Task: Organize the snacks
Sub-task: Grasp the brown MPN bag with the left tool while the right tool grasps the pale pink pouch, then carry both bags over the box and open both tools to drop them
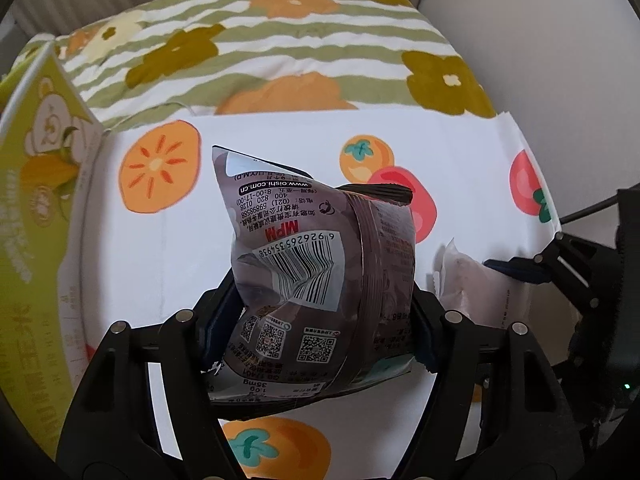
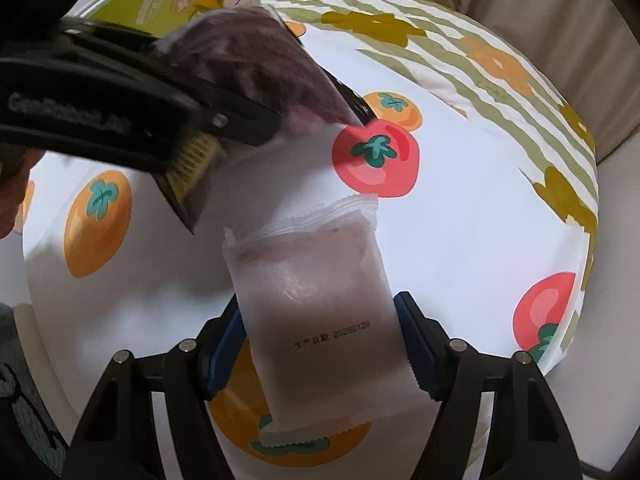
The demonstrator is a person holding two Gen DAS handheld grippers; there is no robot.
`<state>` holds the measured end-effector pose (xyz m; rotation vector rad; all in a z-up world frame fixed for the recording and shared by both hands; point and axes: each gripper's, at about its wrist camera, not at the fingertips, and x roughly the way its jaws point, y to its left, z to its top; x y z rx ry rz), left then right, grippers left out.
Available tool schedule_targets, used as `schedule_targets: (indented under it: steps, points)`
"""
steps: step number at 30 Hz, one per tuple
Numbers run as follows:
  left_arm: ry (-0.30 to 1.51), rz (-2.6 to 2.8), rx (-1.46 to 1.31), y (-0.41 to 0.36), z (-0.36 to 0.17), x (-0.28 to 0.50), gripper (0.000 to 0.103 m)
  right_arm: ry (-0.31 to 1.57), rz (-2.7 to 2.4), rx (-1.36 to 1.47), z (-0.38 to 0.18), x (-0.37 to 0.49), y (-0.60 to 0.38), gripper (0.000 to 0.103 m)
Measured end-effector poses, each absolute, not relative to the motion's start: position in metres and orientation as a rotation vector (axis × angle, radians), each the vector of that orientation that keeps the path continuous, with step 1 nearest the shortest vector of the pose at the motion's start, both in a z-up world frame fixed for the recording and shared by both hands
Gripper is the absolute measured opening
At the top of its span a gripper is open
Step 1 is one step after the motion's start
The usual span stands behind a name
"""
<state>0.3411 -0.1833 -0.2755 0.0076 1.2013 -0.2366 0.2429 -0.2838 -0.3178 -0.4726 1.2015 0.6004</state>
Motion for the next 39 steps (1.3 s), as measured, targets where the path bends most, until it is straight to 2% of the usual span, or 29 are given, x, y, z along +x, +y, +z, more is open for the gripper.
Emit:
schedule_targets:
  steps: [10, 17, 28, 39]
  points:
    - [1.117, -0.244, -0.009, -0.166, -0.225, 0.322, 0.068, 1.163, 0.510, -0.313, -0.290, 0.242, -0.286, 0.064]
    - [1.025, -0.256, -0.055, -0.127, -0.163, 0.301, 0.068, 1.088, 0.405, -0.125, -0.235, 0.244, -0.286, 0.064]
    - [0.883, -0.180, -0.102, -0.005, -0.074, 0.269, 0.069, 0.901, 0.393, 0.000, -0.123, 0.228, -0.207, 0.064]
    - [0.889, -0.122, -0.131, 0.127, -0.069, 0.264, 0.069, 0.834, 0.468, 0.074, -0.094, 0.229, -0.090, 0.064]
